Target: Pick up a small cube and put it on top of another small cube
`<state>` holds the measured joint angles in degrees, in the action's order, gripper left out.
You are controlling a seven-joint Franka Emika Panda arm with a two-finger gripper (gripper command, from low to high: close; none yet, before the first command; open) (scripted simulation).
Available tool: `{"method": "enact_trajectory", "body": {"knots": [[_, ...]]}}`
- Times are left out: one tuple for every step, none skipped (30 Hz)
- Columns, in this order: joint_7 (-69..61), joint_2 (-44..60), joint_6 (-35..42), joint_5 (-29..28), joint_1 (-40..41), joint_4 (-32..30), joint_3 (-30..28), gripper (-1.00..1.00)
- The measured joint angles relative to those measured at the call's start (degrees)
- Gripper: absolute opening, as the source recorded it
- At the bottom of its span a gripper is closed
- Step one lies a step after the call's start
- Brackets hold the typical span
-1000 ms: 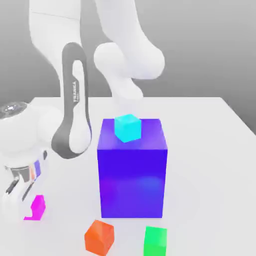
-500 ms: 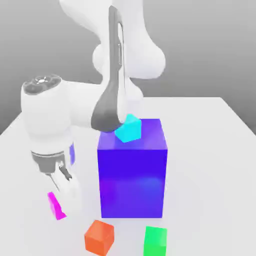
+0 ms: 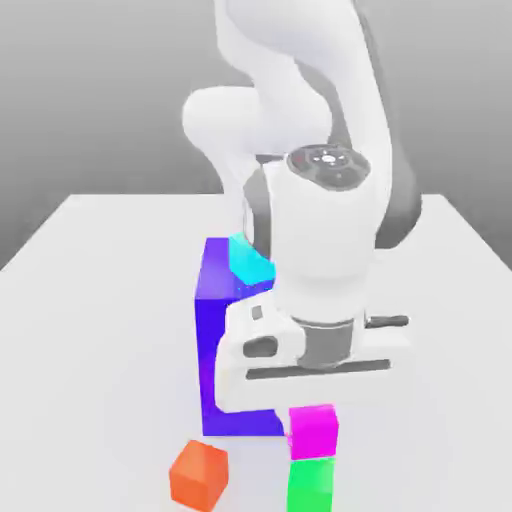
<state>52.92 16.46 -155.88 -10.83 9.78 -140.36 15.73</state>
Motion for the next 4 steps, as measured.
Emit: {"method": "enact_trajectory", "body": {"knots": [[0.53,1.13,-1.00,-0.78,-0.43,0.09,-0.55,1.00],[0.53,1.13,-1.00,-0.78,-0.43,0.09,-0.55,1.00],[0.53,1.13,-1.00,-0.78,-0.43,0.09,-0.55,1.00],[0.53,1.13,-1.00,-0.78,-0.43,0.09,-0.55,1.00]]}}
